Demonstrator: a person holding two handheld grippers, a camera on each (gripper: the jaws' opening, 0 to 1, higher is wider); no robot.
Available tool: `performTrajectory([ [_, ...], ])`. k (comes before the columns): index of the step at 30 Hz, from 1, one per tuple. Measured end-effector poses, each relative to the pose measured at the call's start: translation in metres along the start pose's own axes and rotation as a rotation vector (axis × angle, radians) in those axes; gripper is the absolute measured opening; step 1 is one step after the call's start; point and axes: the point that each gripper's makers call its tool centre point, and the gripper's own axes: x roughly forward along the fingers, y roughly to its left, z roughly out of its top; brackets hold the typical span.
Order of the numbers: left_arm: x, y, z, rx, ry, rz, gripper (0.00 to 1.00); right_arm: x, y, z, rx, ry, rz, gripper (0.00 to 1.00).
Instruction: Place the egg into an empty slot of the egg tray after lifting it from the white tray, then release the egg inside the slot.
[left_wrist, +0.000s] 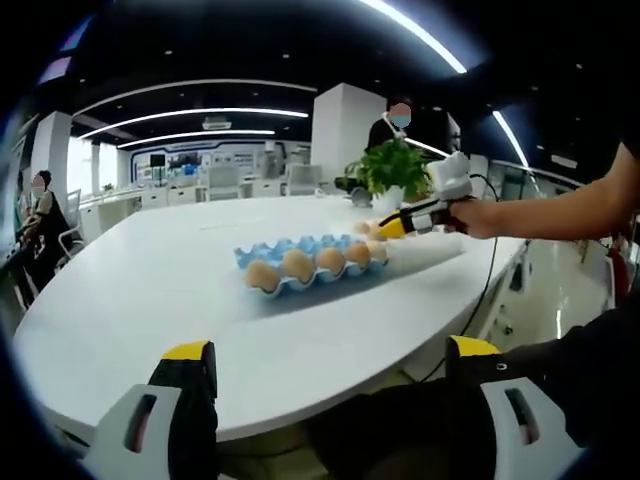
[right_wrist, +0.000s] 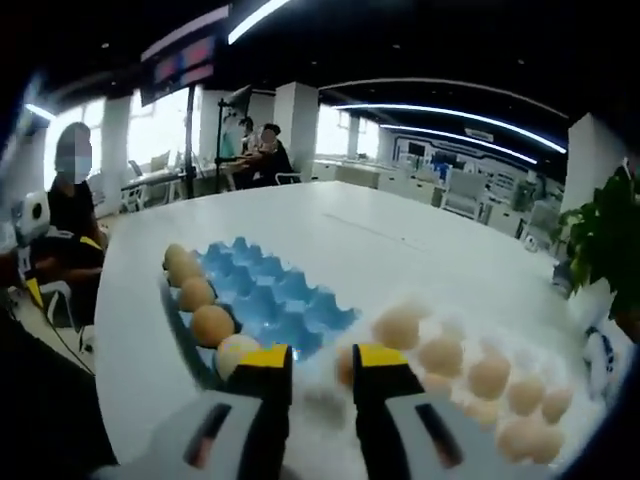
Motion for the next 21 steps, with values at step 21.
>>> performTrajectory([
  [21, 0.006, -0.004, 0.002, 0.013, -0.002, -0.010, 0.96, 0.024, -0.022, -0.024, 0.002, 0.264, 0.132, 0.26],
])
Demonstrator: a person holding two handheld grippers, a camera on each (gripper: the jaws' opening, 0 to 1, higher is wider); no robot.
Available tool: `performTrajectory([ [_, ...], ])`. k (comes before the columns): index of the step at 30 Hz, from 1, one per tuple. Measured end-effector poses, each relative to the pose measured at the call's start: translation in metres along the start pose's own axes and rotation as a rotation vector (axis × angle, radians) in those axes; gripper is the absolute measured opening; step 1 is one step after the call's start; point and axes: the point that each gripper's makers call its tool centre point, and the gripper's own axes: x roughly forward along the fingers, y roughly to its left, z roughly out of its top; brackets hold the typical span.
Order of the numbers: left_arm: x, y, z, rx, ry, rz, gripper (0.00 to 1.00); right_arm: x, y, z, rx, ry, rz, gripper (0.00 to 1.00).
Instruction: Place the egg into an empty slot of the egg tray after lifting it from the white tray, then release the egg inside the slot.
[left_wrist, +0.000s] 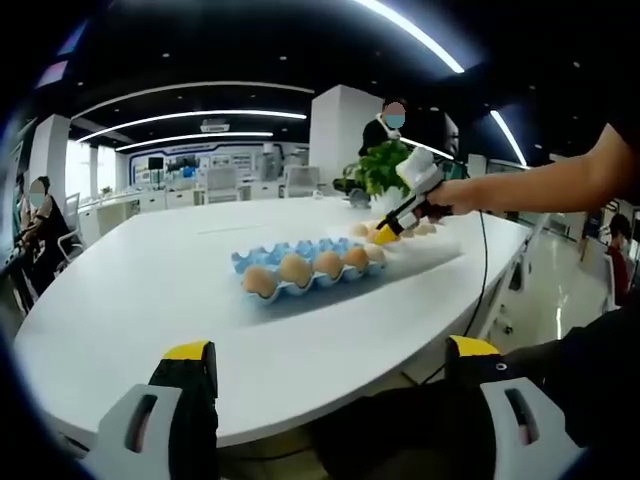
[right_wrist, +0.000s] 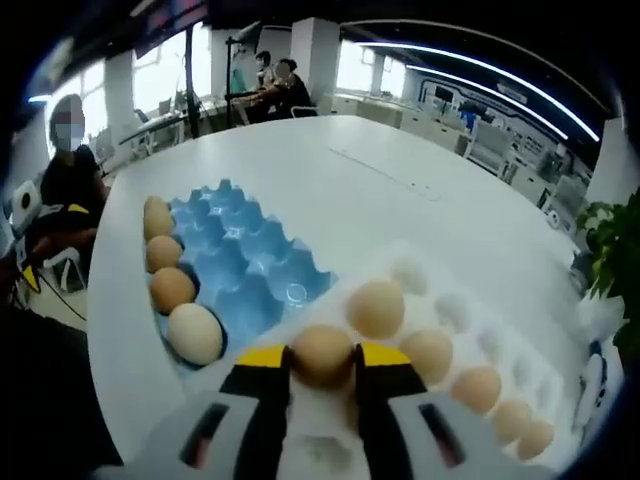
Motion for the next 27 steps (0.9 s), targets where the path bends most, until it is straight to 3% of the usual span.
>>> performTrajectory([
  [9, -0.001, -0.007, 0.001, 0.008, -0.005, -0.011, 0.96, -0.006, 0.008, -0.002, -0.005, -0.010, -0.010, 0.25],
  [12, -0.007, -0.004, 0.001, -0.002, -0.014, -0.002, 0.96, -0.011, 0.008, 0.002, 0.023, -0.069, -0.015, 0.25],
  [16, -0.009, -0.002, -0.003, -0.028, -0.015, 0.001, 0.95, -0.025, 0.005, 0.012, 0.105, -0.173, -0.032, 0.25],
  [18, -0.008, -0.003, -0.002, -0.040, -0.022, 0.002, 0.95, -0.034, 0.007, 0.019, 0.164, -0.241, -0.003, 0.25],
  [22, -0.007, -0.006, 0.001, -0.033, -0.029, -0.003, 0.95, -0.047, 0.007, 0.031, 0.375, -0.351, 0.064, 0.25],
  [27, -0.005, -0.012, 0.004, -0.021, -0.035, -0.015, 0.96, -0.051, 0.029, 0.037, 0.446, -0.364, 0.134, 0.25],
])
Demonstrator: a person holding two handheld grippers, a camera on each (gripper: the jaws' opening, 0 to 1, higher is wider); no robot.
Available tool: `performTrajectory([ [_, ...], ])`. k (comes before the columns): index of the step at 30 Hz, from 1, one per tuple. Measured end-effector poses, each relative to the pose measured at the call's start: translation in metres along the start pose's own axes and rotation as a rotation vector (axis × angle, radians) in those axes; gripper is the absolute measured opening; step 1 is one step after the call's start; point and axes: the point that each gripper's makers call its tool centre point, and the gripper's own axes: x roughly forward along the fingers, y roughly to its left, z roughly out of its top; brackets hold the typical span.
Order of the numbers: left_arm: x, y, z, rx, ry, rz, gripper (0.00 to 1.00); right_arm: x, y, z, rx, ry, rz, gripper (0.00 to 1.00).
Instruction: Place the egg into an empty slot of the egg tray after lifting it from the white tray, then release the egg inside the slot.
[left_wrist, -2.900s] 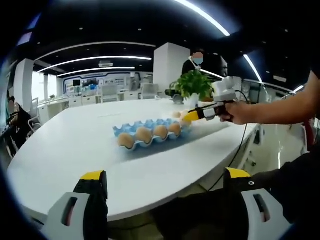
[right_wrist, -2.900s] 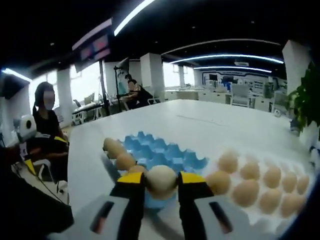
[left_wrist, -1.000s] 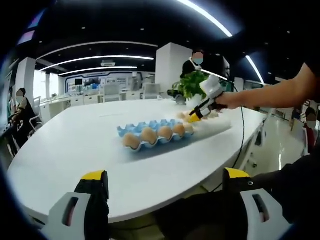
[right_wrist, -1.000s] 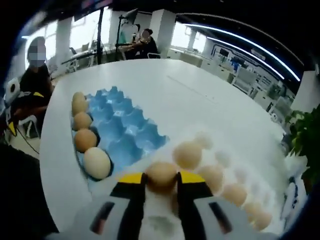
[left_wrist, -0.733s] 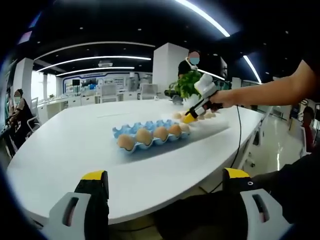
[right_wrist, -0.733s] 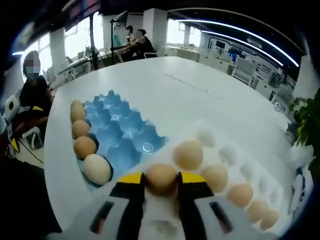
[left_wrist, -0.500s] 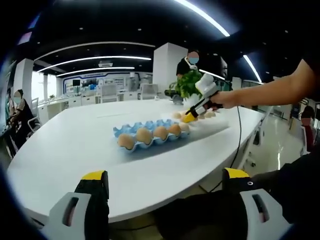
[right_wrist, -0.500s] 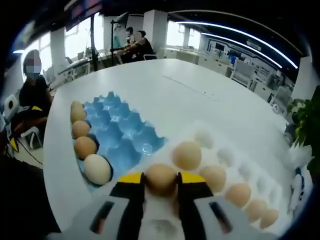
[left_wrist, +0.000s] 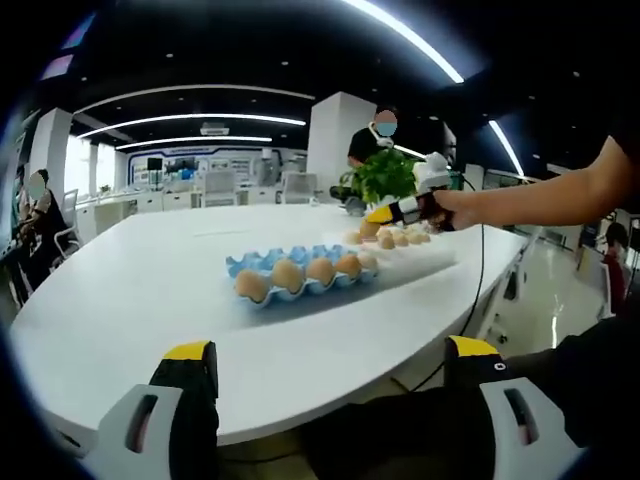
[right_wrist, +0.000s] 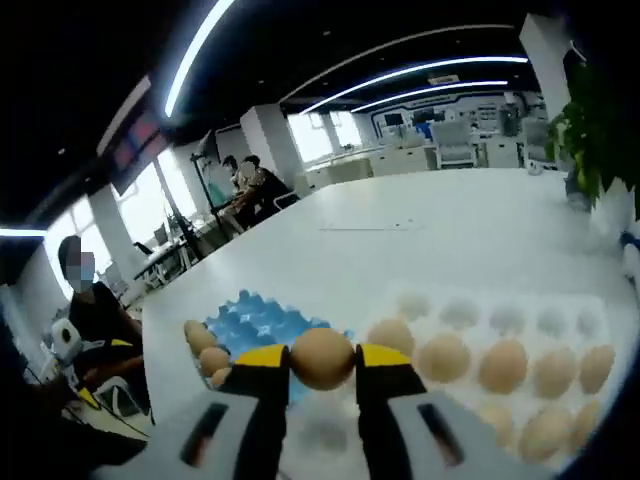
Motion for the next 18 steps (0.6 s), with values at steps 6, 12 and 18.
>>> performTrajectory([
  [6, -0.002, 0.001, -0.001, 0.011, 0.005, 0.009, 0.96, 0.016, 0.022, -0.002, 0.099, -0.003, 0.063, 0.26],
  [12, -0.004, 0.004, -0.003, 0.008, 0.010, 0.021, 0.96, 0.050, 0.058, -0.006, 0.161, 0.021, 0.143, 0.26],
  [18, -0.007, 0.008, -0.002, 0.006, 0.008, 0.031, 0.96, 0.081, 0.089, -0.006, 0.221, 0.032, 0.193, 0.26],
])
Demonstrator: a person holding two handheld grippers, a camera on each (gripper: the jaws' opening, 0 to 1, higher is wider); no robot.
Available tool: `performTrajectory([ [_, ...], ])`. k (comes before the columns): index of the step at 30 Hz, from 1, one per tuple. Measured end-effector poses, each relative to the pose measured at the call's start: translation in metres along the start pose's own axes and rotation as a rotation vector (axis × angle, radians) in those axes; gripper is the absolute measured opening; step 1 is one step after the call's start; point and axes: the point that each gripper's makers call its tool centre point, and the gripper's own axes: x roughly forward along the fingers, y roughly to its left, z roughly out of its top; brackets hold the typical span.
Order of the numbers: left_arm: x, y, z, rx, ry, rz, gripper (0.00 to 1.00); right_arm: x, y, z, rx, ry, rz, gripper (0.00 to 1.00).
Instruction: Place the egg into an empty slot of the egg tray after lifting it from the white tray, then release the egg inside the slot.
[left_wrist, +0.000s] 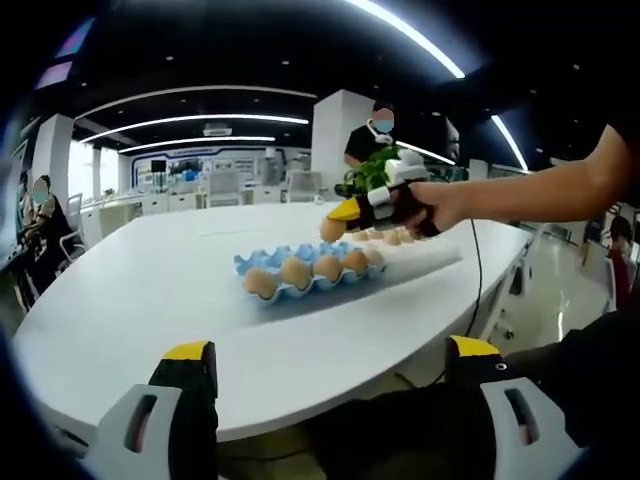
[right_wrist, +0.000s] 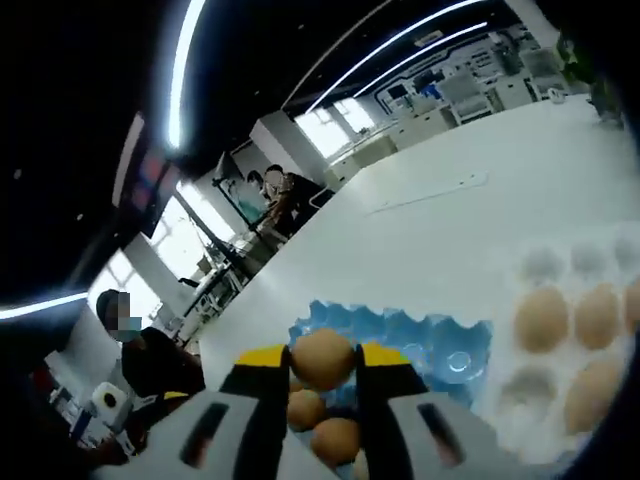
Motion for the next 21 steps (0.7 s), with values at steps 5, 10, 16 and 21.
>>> performTrajectory([
  [5, -0.002, 0.003, 0.000, -0.005, -0.003, 0.008, 0.96, 0.028, 0.012, 0.003, 0.013, 0.015, 0.021, 0.26],
  [10, -0.007, 0.007, -0.002, -0.010, -0.002, 0.018, 0.96, 0.055, 0.025, 0.001, -0.001, 0.042, 0.036, 0.26],
  [16, -0.015, 0.014, 0.000, -0.016, -0.009, 0.038, 0.96, 0.086, 0.032, -0.013, -0.187, 0.152, -0.035, 0.26],
  [21, -0.020, 0.019, -0.001, -0.021, -0.007, 0.052, 0.96, 0.102, 0.038, -0.017, -0.432, 0.228, -0.085, 0.26],
])
